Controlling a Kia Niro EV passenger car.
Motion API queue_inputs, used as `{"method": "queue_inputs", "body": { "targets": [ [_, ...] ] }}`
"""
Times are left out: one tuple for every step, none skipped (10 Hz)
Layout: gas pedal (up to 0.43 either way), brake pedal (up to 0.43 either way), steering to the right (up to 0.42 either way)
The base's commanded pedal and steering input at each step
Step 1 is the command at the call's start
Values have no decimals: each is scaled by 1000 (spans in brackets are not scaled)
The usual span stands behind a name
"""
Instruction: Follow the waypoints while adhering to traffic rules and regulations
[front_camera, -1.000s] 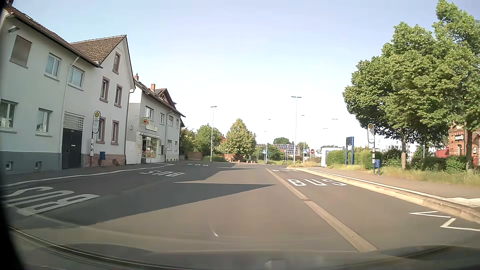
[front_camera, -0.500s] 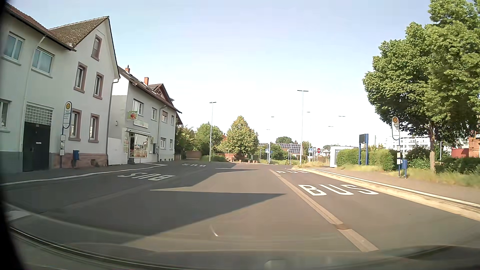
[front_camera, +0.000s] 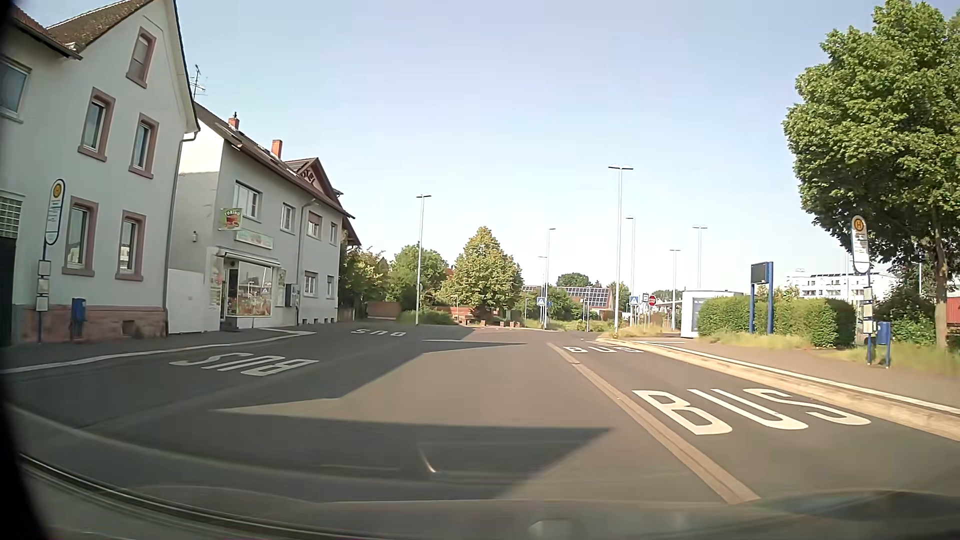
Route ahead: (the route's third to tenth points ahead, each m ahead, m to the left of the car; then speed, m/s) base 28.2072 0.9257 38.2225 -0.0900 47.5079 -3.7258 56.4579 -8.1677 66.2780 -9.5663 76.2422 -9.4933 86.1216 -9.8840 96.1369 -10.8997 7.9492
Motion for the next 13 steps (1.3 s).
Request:
{"method": "queue_inputs", "body": {
  "targets": [
    [98,30,-6],
    [98,30,-6],
    [98,30,-6],
    [98,30,-6],
    [87,30,-6],
    [87,30,-6],
    [87,30,-6],
    [79,30,-6],
    [79,30,-6],
    [79,30,-5],
    [79,30,-3],
    [79,30,0],
    [79,30,3]
  ]
}}
